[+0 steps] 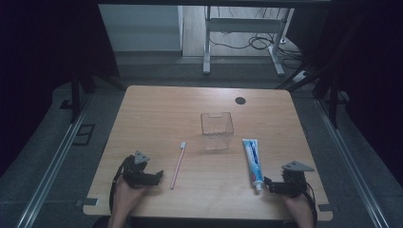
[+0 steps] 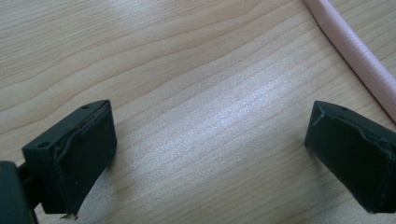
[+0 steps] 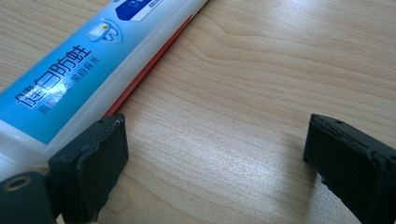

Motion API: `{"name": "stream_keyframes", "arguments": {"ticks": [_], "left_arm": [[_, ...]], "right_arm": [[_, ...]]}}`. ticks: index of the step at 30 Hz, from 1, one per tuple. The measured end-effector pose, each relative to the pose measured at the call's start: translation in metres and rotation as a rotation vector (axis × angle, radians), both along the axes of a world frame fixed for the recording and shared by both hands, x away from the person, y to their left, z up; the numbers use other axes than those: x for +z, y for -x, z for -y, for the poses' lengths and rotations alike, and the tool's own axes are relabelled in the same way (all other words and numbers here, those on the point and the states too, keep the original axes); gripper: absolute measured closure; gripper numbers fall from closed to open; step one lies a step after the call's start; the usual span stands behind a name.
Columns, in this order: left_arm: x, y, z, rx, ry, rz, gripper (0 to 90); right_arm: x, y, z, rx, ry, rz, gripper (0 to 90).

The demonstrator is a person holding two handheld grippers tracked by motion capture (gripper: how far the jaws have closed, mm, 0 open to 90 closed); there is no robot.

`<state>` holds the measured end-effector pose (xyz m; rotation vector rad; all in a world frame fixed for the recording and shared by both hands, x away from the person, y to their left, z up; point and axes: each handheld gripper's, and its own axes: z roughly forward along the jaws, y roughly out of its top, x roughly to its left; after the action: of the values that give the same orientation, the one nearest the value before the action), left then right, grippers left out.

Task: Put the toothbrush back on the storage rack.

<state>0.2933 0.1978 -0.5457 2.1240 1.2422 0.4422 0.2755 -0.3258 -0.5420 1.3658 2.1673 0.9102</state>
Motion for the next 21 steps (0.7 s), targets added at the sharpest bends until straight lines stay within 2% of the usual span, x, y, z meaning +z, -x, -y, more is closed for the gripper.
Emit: {"name": "stream_keyframes", "arguments": {"ticks": [3,6,10,14,21], "left_arm": [[0.001,0.001,0.0,0.004,0.001,0.002,6.1],[0.004,0.003,0.0,-0.006,-0.001,0.005,15.1],[0.006,0.005,0.003,-0.017,-0.011,0.011,19.3],[0.008,0.008,0.009,-0.029,-0.03,0.022,31.3],[0.011,0.011,0.022,-0.071,-0.001,0.02,35.7]], "right_arm": [[0.0,0.0,0.0,0.0,0.0,0.0,6.4],[0.0,0.0,0.0,0.0,0.0,0.0,6.4],[0.0,0.0,0.0,0.0,0.0,0.0,6.5],[0.0,0.0,0.0,0.0,0.0,0.0,6.5],[0.0,0.0,0.0,0.0,0.0,0.0,6.4]]}}
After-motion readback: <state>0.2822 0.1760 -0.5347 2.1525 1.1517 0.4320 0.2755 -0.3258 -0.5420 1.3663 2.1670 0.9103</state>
